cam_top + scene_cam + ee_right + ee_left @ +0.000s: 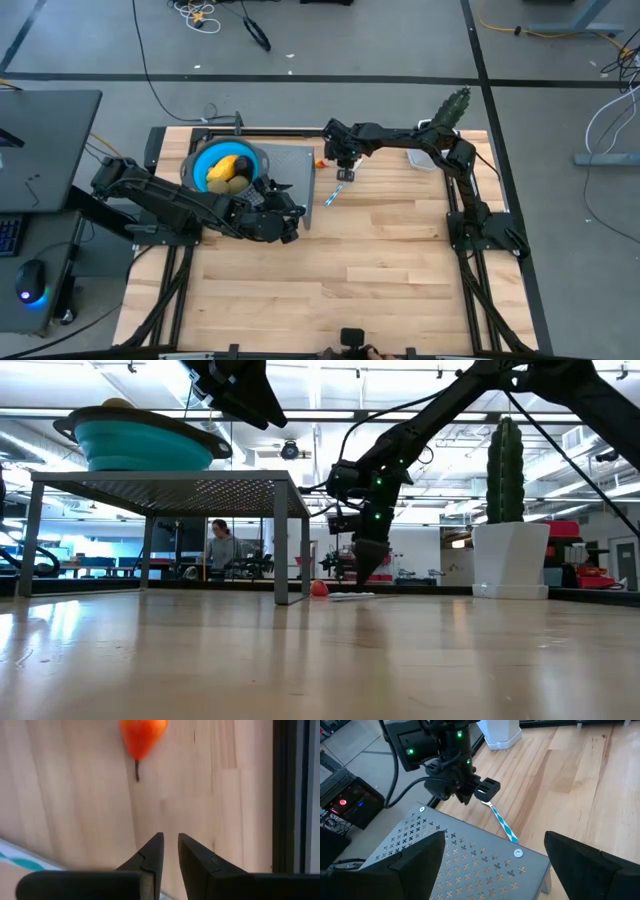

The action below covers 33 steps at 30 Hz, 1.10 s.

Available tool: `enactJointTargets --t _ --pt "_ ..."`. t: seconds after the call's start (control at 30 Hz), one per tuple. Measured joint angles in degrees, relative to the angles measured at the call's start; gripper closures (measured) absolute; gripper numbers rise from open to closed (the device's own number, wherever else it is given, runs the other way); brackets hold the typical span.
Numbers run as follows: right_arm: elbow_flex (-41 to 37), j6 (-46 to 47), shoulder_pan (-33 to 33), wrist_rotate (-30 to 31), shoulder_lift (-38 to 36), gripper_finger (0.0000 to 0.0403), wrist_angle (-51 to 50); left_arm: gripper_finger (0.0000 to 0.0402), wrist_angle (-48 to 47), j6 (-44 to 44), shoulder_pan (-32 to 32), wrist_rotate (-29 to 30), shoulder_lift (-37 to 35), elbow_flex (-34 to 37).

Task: Pick & Place Fruit
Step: Put the orange pear into the blue strainer bowl

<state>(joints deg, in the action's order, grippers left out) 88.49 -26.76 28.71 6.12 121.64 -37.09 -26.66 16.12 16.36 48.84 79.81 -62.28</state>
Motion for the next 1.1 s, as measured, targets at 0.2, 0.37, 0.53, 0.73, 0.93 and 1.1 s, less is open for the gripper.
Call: enactJointTargets --t 0.2,0.37,0.53,0.73,0.93,1.1 --pt "0.0 1.82 -1.01 -4.13 -0.11 0.0338 -1.09 0.0052 0.02 -0.01 0.0 0.0 0.0 0.0" --pt "0.0 0.85 -0.15 -19.26 -0.23 0.0338 6.28 0.0052 0.0 0.0 0.0 0.0 0.0 0.0" --pt "0.0 3.41 0.97 -21.23 -0.24 0.0338 10.09 0.0052 -0.03 -0.02 0.0 -0.02 0.0 0.0" --pt "0.0 4.97 1.77 -21.19 -0.24 0.0338 13.24 0.0052 -0.04 -0.02 0.0 -0.02 0.0 0.0" --pt "0.04 5.5 0.98 -20.78 -0.24 0.0338 15.57 0.0052 0.0 0.04 0.0 0.0 0.0 0.0" --pt "0.09 5.48 0.71 -15.55 0.76 0.0338 15.06 0.0052 0.0 0.0 0.0 -0.01 0.01 0.0"
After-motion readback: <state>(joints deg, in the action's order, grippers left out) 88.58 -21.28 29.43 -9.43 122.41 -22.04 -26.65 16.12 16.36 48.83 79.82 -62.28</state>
